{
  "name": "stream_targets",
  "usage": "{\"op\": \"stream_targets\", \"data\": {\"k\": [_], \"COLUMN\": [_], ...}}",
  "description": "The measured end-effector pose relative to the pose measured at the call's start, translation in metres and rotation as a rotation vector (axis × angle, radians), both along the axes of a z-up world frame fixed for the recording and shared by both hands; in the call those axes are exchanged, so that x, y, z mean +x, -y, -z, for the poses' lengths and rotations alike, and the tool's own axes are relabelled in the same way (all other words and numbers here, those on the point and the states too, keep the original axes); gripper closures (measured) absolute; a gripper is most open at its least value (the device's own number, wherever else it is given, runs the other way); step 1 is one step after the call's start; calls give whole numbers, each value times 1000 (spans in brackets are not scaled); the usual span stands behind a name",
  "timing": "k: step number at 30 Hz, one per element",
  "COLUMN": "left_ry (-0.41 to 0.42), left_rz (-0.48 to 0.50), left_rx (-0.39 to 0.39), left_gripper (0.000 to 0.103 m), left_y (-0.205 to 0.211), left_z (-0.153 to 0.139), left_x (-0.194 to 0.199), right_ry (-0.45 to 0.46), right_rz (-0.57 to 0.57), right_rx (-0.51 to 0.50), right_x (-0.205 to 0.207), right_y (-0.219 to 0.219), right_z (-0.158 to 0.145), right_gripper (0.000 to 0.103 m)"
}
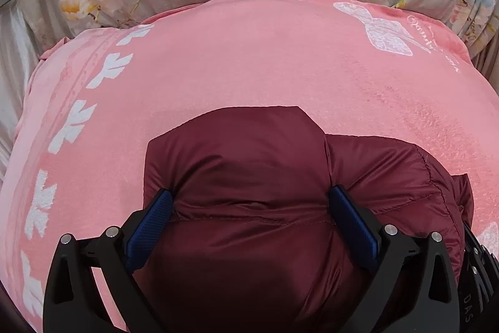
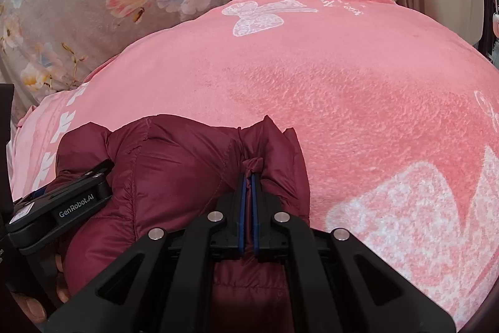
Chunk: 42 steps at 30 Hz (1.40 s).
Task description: Fold large clothes
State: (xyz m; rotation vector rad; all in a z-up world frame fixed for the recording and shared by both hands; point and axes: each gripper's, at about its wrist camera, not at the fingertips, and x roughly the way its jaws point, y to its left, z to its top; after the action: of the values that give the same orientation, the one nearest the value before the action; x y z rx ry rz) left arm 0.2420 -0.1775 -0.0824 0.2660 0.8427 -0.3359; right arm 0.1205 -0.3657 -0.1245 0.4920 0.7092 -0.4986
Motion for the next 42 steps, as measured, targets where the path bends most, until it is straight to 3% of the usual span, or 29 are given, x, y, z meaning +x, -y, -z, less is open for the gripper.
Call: {"op": "stream_targets", "data": {"k": [15,20,23,26,28,32,42], "left_ry": [32,17,2,38,53,16,95], "left_rz": [-12,-11,-11,14,31,34,13], "left_rx": [12,-5,-26,-24,-8,21,53], "left_gripper": [5,5,7,8,8,7,5], "left_y": [1,-6,-24,-41,-46,-47,-50], "left_z": [3,-3,-22,-41,-45,-29,-14], "left_x": [-1,-3,-23,-59,-78,-90,-100], "right_ry": [10,112,136,135,90,57,119], "right_rz": [-3,21,39,-60,-147,-155,-150], "right_rx": [8,104,-26,-85,-53,-58,20], "right_x": [2,-17,-45,-60,-59,-59,-77], "right_y": [4,19,1,-26,-42,-53,-48], "right_z": [0,-5,-35,-53,-47,-28,-16], "right_gripper": [101,101,97,97,97,97,98]}}
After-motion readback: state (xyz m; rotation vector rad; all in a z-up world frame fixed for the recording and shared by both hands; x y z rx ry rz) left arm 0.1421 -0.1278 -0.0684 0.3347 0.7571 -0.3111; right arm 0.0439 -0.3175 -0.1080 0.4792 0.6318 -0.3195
